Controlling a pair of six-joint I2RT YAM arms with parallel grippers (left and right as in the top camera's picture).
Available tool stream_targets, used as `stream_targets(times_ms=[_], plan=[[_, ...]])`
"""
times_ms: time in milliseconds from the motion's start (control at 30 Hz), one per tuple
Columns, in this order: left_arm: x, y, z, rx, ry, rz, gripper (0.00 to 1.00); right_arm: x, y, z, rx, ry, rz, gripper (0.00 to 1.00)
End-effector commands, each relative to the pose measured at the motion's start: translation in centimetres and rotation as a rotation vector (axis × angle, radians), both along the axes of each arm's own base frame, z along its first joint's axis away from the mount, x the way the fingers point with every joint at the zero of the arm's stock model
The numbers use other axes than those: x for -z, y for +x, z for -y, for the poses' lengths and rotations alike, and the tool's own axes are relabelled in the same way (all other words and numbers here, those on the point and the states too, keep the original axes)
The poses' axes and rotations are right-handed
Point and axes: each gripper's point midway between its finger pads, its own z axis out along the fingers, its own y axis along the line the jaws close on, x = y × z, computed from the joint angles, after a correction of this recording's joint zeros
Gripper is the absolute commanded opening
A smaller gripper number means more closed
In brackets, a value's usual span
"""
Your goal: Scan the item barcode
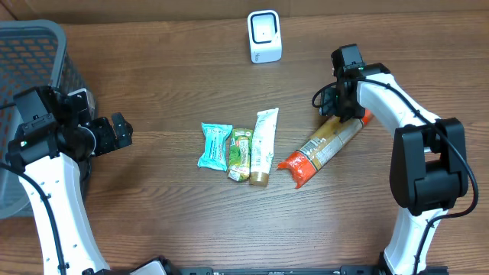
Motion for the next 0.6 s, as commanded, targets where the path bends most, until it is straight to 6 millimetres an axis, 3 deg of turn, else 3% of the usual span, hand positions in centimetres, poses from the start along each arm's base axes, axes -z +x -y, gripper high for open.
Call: stream_targets(times_ms=[0, 167, 333, 433, 567], plan=[[-0.2, 0.2, -0.3, -0.023, -0.005, 0.005, 0.99, 1.0, -2.9, 3.2, 0.153, -0.03, -0.127, 0.7], [-0.2, 0.2, -0.3, -0.023, -0.005, 0.005, 1.0, 0.7, -7.6, 5.2, 0.222, -0.01, -0.329, 0.69], [-0.2, 0.2, -0.3, -0.023, -0.005, 0.005, 1.0, -0.2, -10.8, 3.1, 0.169, 0.137, -0.483, 0.72], [-0.2, 0.2, -0.3, -0.023, -0.005, 0.005, 1.0, -1.0, -11.5, 1.7, 0.045, 0.23, -0.515, 0.71], [-0.2, 0.2, -0.3, -0.023, -0.005, 0.005, 1.0, -2.4, -10.5, 1.3, -0.043, 0.243, -0.48, 0.68]])
